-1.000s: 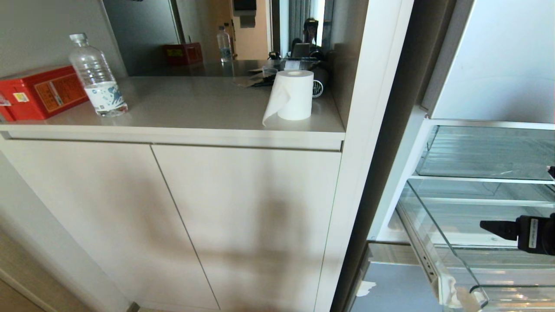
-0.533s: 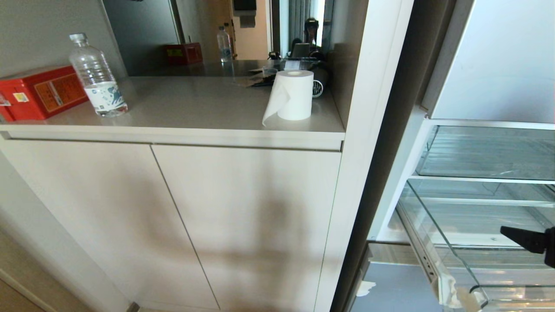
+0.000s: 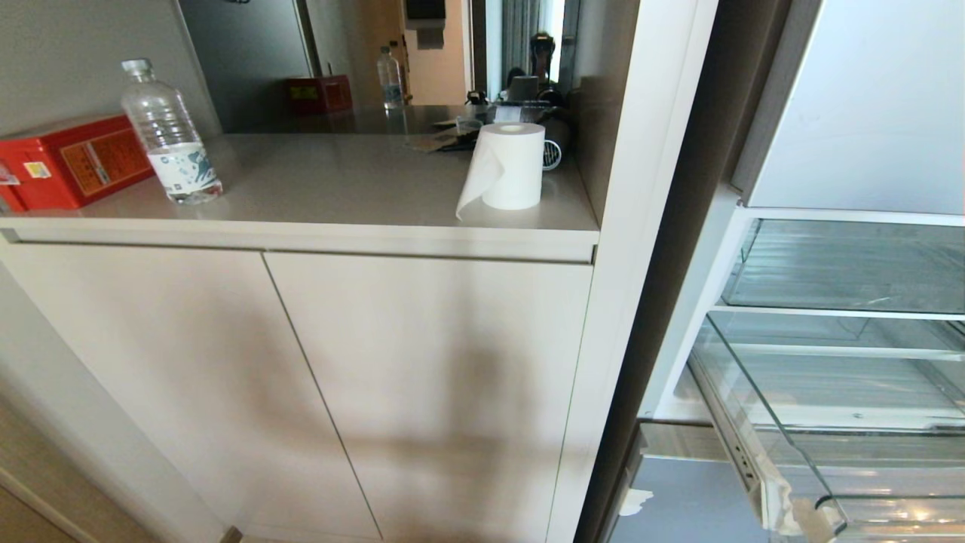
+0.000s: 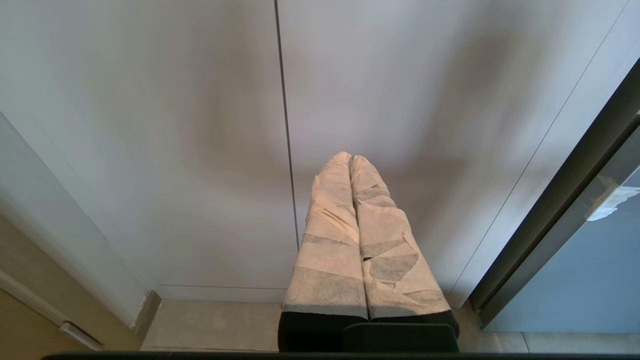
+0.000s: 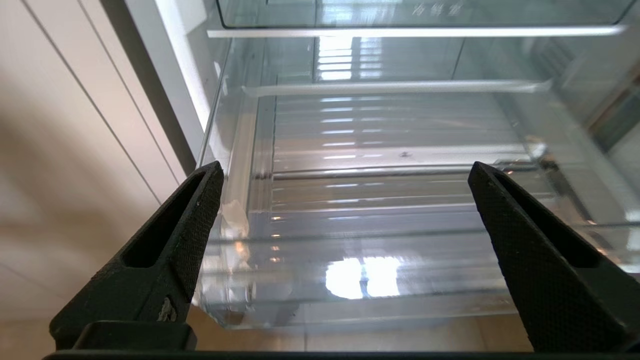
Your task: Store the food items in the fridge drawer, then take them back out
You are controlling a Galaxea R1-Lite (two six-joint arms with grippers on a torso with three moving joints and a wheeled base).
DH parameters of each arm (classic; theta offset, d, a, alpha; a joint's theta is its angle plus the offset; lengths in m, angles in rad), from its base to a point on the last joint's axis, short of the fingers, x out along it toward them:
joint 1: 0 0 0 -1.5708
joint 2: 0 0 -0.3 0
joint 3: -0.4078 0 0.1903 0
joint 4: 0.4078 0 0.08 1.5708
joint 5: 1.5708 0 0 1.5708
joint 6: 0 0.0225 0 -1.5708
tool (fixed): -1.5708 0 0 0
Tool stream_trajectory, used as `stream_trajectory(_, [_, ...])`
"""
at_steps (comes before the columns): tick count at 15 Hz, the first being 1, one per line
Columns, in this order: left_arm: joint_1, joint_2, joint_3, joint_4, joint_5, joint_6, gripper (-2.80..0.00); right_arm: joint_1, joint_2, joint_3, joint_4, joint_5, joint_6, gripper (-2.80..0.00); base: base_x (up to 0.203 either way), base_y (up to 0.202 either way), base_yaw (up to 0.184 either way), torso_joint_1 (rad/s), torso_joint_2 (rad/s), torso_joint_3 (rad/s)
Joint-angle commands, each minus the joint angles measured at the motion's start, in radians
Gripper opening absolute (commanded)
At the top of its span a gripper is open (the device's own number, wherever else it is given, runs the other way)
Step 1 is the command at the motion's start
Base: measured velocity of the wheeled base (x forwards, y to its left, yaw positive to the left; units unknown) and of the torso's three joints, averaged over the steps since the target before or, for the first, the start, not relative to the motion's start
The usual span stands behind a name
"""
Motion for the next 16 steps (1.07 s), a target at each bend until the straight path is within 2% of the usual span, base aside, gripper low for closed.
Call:
stream_trajectory(1, [0.000,0.000,0.000,0.000,0.000,0.000,-2.80,0.000,-0.174,0.034,0.029,-0.001,-0.010,0.00,0.000,0.000,0.000,0.000,0.00,0.000])
stream_trajectory(2, [0.000,0.000,0.000,0.000,0.000,0.000,-2.80,0.000,-0.195,0.038,0.057,-0.006,-0.011,-2.80,0.000,0.000,0.000,0.000,0.00,0.000])
stream_trajectory(4, [0.000,0.000,0.000,0.000,0.001,0.000,-2.80,0.001,-0.196,0.019,0.045,-0.001,-0.019,-2.80,0.000,0.000,0.000,0.000,0.00,0.000])
stream_trajectory(7, [0.000,0.000,0.000,0.000,0.000,0.000,-2.80,0.082,-0.206,0.072,0.059,0.103,-0.012,-2.80,0.000,0.000,0.000,0.000,0.00,0.000])
stream_trajectory(9, [0.000,0.000,0.000,0.000,0.001,0.000,-2.80,0.133,-0.252,0.128,0.062,0.082,-0.015,-2.80,0.000,0.000,0.000,0.000,0.00,0.000])
stream_trajectory(11, [0.000,0.000,0.000,0.000,0.000,0.001,-2.80,0.138,-0.276,0.189,0.060,0.080,-0.018,-2.80,0.000,0.000,0.000,0.000,0.00,0.000])
stream_trajectory(14, [0.000,0.000,0.000,0.000,0.000,0.000,-2.80,0.126,-0.426,0.259,0.061,0.144,-0.045,-2.80,0.000,0.000,0.000,0.000,0.00,0.000])
stream_trajectory(16, [0.000,0.000,0.000,0.000,0.000,0.000,-2.80,0.121,-0.484,0.358,-0.013,0.144,-0.090,-2.80,0.000,0.000,0.000,0.000,0.00,0.000])
